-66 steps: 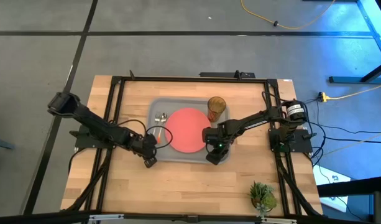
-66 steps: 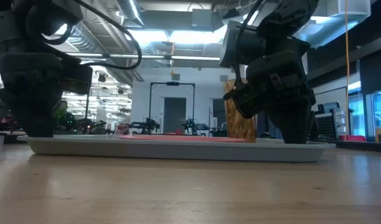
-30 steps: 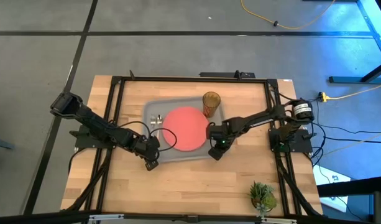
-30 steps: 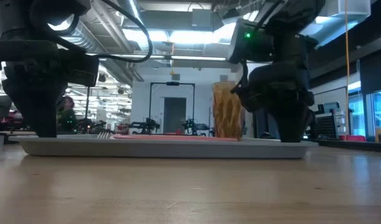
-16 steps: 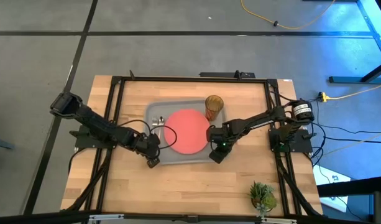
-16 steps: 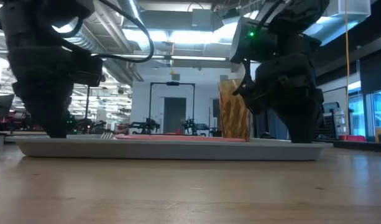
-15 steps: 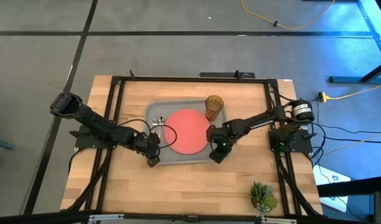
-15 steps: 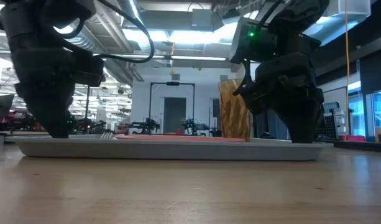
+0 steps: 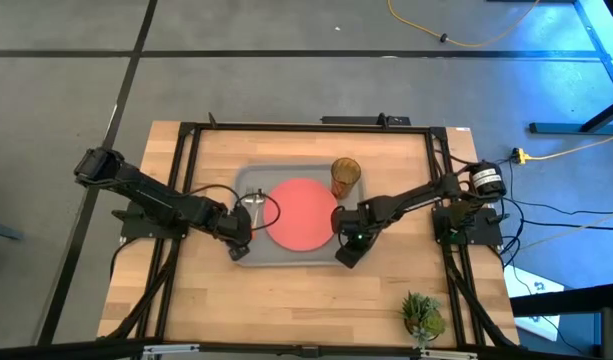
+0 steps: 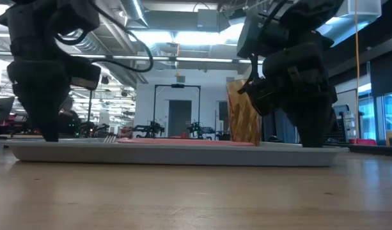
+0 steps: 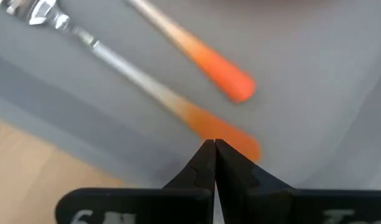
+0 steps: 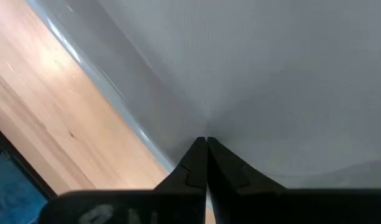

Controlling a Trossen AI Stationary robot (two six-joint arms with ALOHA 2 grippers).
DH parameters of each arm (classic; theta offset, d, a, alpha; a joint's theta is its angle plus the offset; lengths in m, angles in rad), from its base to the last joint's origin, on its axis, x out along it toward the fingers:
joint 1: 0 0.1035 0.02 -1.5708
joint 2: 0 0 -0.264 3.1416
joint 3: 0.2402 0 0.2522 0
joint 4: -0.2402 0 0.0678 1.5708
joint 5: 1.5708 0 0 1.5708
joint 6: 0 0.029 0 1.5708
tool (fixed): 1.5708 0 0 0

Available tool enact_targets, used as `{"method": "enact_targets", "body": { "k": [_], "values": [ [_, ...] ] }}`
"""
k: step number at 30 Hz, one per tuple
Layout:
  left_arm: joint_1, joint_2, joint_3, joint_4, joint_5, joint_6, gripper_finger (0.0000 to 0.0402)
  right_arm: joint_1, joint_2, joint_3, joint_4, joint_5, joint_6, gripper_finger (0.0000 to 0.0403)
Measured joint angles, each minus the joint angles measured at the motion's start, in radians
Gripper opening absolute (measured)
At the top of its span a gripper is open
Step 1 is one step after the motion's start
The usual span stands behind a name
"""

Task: Pick and place plate/cup/fork/spoon on tray
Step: Adjust the gray tray

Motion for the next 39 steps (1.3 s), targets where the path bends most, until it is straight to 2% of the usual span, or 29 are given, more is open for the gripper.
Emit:
{"method": "enact_targets", "body": {
  "k": [11, 39],
  "values": [
    [0.006, 0.0, 0.0, -0.029, -0.024, 0.044, 0.0, 0.01, 0.0, 0.0, 0.011, -0.002, 0.024, 0.0005],
    [0.196, 0.0, -0.002, -0.085, -0.092, 0.315, 0.0, 0.01, -0.002, 0.001, 0.057, -0.018, -0.003, 0.0005]
  ]
}}
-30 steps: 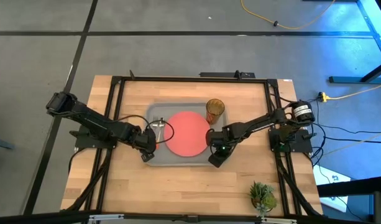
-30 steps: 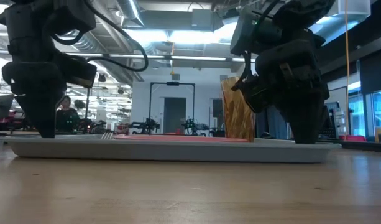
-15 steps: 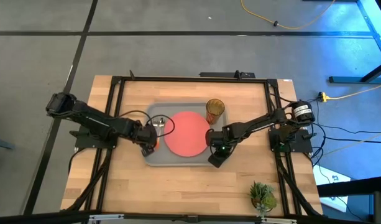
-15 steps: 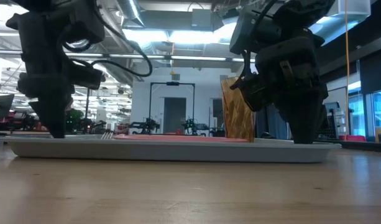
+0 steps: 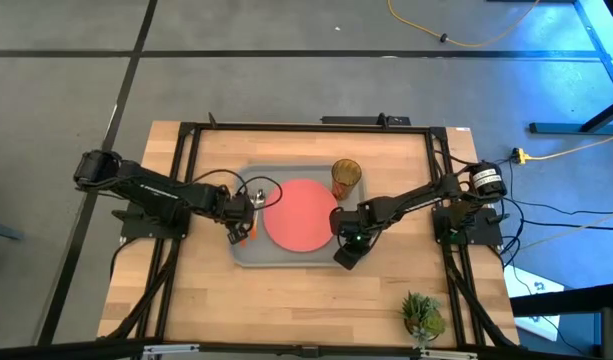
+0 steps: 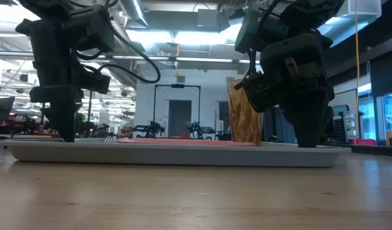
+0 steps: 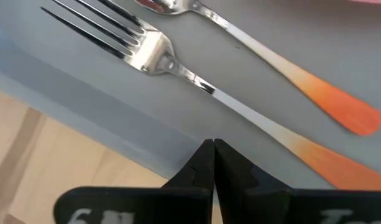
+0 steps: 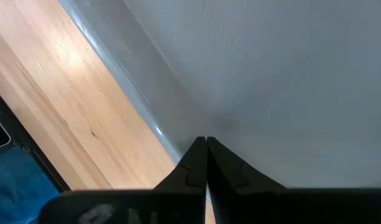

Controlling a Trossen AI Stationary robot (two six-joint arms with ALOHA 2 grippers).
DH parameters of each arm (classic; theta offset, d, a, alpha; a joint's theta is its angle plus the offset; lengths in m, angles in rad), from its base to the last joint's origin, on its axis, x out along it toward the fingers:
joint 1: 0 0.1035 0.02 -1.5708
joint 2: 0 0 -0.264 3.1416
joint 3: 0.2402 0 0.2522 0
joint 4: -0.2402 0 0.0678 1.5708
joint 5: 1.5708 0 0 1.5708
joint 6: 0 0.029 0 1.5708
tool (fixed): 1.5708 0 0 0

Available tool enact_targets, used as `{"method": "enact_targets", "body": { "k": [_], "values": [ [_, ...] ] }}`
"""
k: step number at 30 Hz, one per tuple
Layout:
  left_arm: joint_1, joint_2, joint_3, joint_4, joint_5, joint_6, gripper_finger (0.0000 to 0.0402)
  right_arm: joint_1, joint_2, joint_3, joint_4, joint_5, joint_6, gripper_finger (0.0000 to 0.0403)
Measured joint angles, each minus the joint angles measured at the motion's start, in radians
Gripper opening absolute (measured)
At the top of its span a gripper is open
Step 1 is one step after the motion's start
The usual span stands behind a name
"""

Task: Pick and place plate/cup/fork/spoon on tray
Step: Adjust the gray tray

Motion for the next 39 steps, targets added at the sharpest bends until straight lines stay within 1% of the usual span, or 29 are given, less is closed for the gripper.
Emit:
{"method": "enact_targets", "body": {
  "k": [20, 27, 39],
  "values": [
    [0.123, 0.0, 0.0, 0.001, -0.024, 0.157, 0.0, 0.0, 0.0, 0.0, 0.0, -0.015, -0.028, 0.0005],
    [0.171, 0.0, -0.053, 0.053, -0.012, 0.176, 0.0, 0.0, 0.0, 0.0, 0.0, -0.015, -0.029, 0.0005],
    [0.218, 0.0, -0.057, 0.056, -0.02, 0.255, 0.0, 0.0, 0.0, 0.0, 0.005, -0.01, -0.028, 0.0005]
  ]
}}
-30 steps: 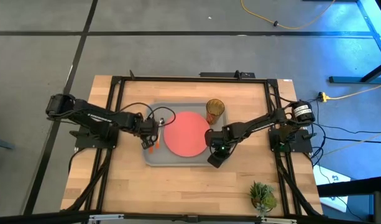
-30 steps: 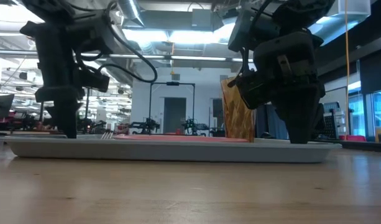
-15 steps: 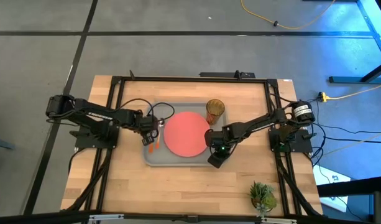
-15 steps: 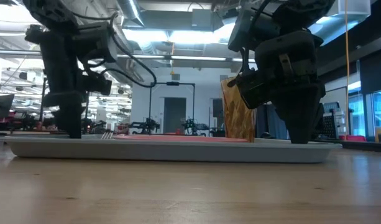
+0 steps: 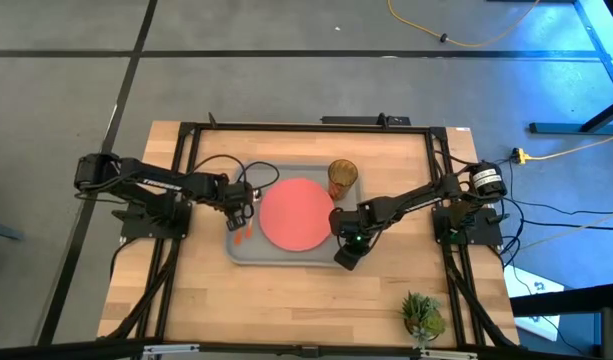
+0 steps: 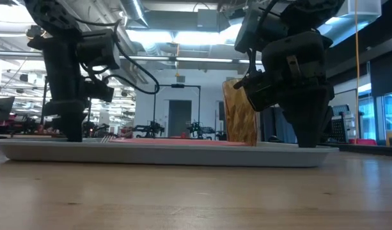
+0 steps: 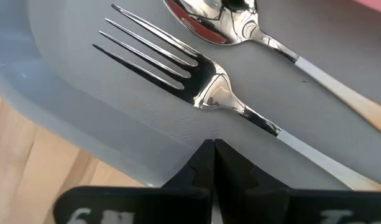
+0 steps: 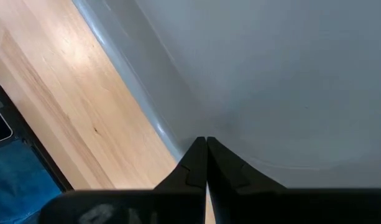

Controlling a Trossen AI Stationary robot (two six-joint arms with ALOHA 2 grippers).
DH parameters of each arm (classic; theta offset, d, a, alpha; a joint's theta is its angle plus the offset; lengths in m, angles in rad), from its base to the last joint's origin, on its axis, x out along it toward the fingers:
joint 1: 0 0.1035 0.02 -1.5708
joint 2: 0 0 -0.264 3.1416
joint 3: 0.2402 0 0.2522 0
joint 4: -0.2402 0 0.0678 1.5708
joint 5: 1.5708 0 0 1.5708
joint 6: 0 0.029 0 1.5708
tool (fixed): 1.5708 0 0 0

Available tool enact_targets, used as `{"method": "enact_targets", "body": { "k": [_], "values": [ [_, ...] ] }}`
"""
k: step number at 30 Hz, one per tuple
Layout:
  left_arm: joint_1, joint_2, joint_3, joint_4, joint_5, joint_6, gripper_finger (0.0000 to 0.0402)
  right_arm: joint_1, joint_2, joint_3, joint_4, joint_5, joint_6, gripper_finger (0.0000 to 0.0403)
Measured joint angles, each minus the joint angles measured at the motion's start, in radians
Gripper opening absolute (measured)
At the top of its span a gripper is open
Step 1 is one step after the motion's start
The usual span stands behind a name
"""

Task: Pick and place plate/cup/fork/spoon on tray
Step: Adjust the gray tray, then return to Home Position

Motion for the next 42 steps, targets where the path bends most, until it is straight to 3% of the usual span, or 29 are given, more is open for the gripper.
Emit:
{"method": "enact_targets", "body": {
  "k": [11, 18, 30, 36, 42],
  "values": [
    [-0.008, -0.036, 0.102, -0.073, 0.0, 0.009, 0.0, 0.0, -0.042, 0.0, -0.022, 0.061, 0.006, 0.0005],
    [-0.071, -0.126, 0.213, -0.174, -0.001, -0.034, 0.0, -0.006, -0.129, 0.0, -0.064, 0.106, -0.024, 0.0005],
    [-0.189, -0.442, 0.404, -0.185, -0.011, -0.073, 0.0, -0.045, -0.58, 0.002, -0.062, 0.323, -0.244, 0.0005],
    [-0.231, -0.619, 0.414, -0.19, -0.077, -0.072, 0.0, -0.073, -0.803, 0.002, -0.063, 0.412, -0.41, 0.0005],
    [-0.236, -0.781, 0.414, -0.222, -0.098, -0.054, 0.0, -0.141, -1.006, 0.002, -0.068, 0.425, -0.54, 0.0005]
  ]
}}
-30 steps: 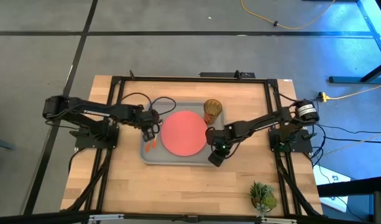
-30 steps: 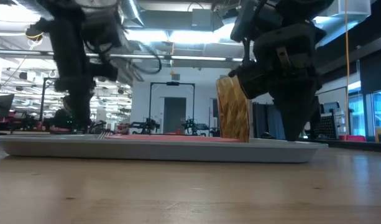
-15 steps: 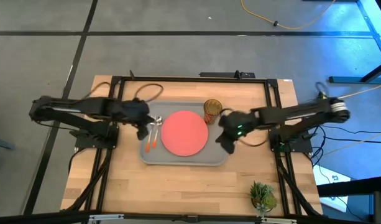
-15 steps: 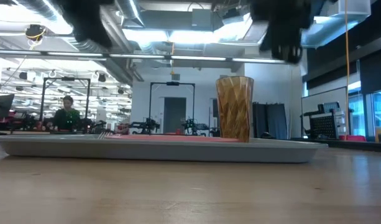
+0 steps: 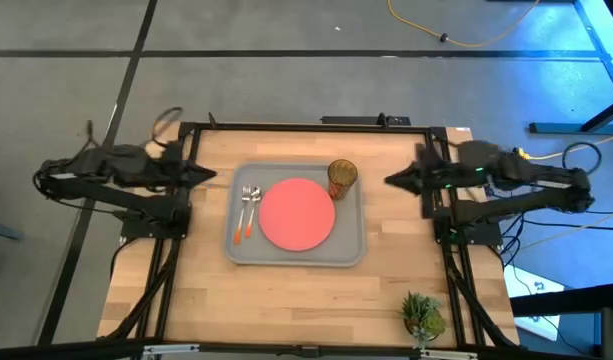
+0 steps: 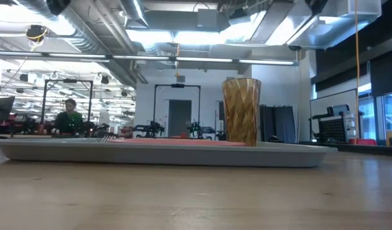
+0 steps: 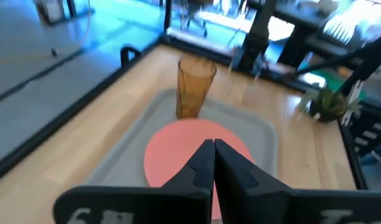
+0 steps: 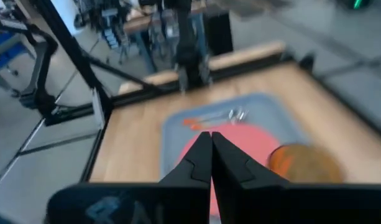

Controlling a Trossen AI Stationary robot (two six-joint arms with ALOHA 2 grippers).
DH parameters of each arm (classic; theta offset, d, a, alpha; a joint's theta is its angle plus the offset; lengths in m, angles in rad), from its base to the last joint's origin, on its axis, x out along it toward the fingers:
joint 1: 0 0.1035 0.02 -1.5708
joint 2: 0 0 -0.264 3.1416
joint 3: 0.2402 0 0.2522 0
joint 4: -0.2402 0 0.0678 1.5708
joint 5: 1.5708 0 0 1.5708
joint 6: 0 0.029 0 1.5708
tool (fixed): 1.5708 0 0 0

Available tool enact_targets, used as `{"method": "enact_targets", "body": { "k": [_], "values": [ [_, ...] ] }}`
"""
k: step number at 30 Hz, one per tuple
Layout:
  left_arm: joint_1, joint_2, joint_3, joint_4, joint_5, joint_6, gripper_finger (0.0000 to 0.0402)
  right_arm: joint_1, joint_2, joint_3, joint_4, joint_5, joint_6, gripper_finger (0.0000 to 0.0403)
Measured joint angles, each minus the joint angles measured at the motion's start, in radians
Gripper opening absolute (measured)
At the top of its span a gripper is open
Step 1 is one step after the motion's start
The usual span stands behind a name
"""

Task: Pick and place plate/cup/fork/spoon on tray
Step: Return to Home Position

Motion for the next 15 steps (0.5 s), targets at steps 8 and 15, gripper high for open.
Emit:
{"method": "enact_targets", "body": {
  "k": [8, 15],
  "values": [
    [0.0, -0.223, 0.0, -0.051, -0.009, 0.06, 0.0, -0.092, -0.223, 0.0, -0.132, 0.025, -0.106, 0.0005],
    [0.0, -0.417, 0.0, -0.109, -0.009, 0.061, 0.0, -0.107, -0.384, -0.002, -0.233, 0.026, -0.096, 0.0005]
  ]
}}
